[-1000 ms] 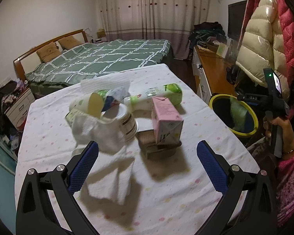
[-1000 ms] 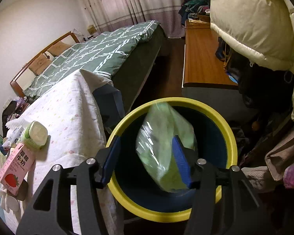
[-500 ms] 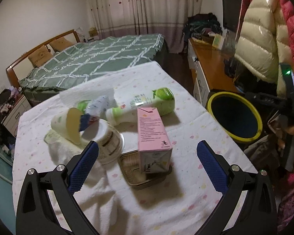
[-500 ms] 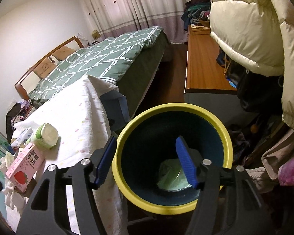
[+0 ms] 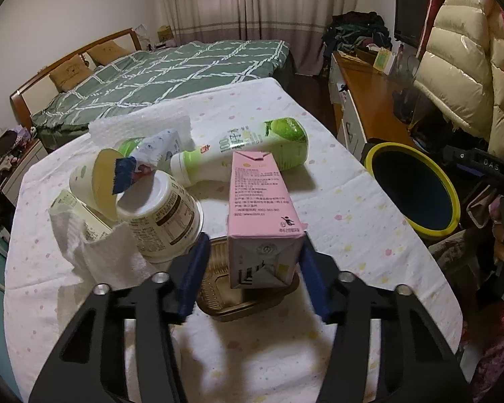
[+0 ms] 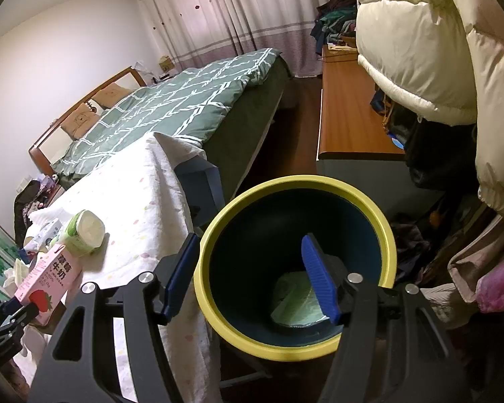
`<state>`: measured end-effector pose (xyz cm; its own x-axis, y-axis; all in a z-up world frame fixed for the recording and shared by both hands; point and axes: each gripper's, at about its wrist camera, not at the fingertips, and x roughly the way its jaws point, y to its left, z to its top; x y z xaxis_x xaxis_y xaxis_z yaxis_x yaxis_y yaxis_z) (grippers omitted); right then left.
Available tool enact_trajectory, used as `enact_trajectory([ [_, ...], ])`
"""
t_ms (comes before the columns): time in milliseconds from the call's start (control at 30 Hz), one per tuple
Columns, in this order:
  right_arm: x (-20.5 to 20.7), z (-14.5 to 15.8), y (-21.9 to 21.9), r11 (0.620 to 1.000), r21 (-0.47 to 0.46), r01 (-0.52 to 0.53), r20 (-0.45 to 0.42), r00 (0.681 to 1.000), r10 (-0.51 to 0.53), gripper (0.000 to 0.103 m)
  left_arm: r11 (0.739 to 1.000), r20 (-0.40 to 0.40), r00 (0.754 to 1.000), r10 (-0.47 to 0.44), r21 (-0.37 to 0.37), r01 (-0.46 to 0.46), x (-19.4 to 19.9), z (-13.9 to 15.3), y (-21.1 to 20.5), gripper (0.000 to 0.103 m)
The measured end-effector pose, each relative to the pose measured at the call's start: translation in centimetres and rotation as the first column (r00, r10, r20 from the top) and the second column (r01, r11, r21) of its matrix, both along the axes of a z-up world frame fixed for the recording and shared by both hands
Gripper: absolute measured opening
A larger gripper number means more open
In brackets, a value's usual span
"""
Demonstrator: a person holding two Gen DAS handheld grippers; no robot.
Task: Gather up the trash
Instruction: 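Grasp the pink milk carton with the left gripper and lift it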
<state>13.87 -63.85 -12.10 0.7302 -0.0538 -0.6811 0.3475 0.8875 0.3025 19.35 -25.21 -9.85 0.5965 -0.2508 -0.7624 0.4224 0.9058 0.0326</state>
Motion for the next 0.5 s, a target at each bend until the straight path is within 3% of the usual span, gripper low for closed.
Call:
enact_trajectory([
  [200, -0.3, 0.3, 0.1, 1.000, -0.001, -0.001, 0.013, 1.000, 0.001, 0.060, 1.000, 0.031, 1.000, 0.002, -0.023, -0.001, 0.0, 0.5, 0.2, 0.041],
  [500, -0.8, 0.6, 0.1, 1.000, 0.007, -0.005, 0.031, 0.999, 0.005, 0.060, 0.998, 0.132, 0.991, -0.006, -0.059, 0.013, -0.7, 4.1, 0.7, 0.041],
])
